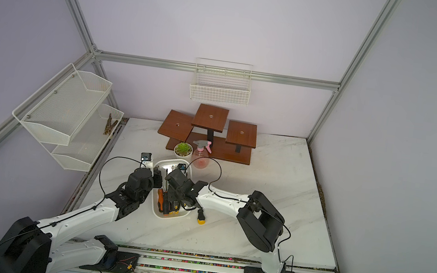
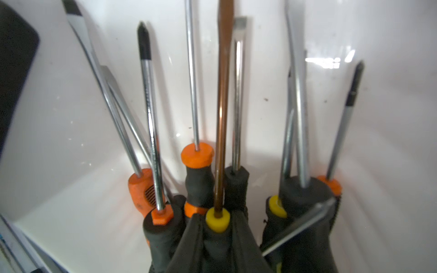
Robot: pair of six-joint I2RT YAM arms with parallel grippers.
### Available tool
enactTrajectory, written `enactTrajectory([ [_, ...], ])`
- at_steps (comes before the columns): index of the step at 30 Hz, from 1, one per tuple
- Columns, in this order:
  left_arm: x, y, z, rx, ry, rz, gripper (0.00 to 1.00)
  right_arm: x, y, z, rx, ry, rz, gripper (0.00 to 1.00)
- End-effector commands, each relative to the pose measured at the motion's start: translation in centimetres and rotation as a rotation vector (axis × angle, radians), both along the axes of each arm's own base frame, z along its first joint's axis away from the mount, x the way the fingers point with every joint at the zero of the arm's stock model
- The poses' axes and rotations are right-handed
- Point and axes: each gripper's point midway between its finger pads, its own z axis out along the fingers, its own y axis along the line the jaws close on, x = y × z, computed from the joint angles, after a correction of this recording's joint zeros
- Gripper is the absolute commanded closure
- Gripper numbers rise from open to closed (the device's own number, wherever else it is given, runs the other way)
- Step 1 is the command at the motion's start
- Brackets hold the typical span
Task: Take out the screwdriver from the storage box
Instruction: Pick up the screwdriver from the storage box.
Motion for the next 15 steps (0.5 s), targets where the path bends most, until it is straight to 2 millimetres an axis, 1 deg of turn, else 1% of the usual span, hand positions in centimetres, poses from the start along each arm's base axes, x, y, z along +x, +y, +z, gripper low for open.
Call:
enactTrajectory([
  [1, 0.7, -0.6, 3.0, -0.056, -0.106, -0.007, 1.00, 0.7, -1.7, -1.5, -0.056, 0.000, -0.033, 0.89],
  [4, 0.7, -0.6, 2.9, -0.053, -0.102, -0.003, 1.00, 0.6, -1.7, -0.8, -0.052, -0.012, -0.018, 0.99],
  [5, 0.8, -0.5, 2.9, -0.052, -0.102, -0.002, 1.00, 0.5, -1.6, -0.5, -0.047, -0.014, -0.010, 1.00],
  [7, 0.8, -0.5, 2.8, -0.052, -0.099, 0.001, 1.00, 0.3, -1.2, 0.4, -0.027, -0.027, 0.016, 1.00],
  [11, 0.8, -0.5, 2.8, -0.050, -0.098, 0.005, 1.00, -0.6, 0.1, 3.0, 0.037, -0.067, 0.080, 1.00],
  [15, 1.0, -0.5, 2.7, -0.045, -0.094, 0.008, 1.00, -1.2, 0.6, 4.7, 0.074, -0.082, 0.100, 1.00],
])
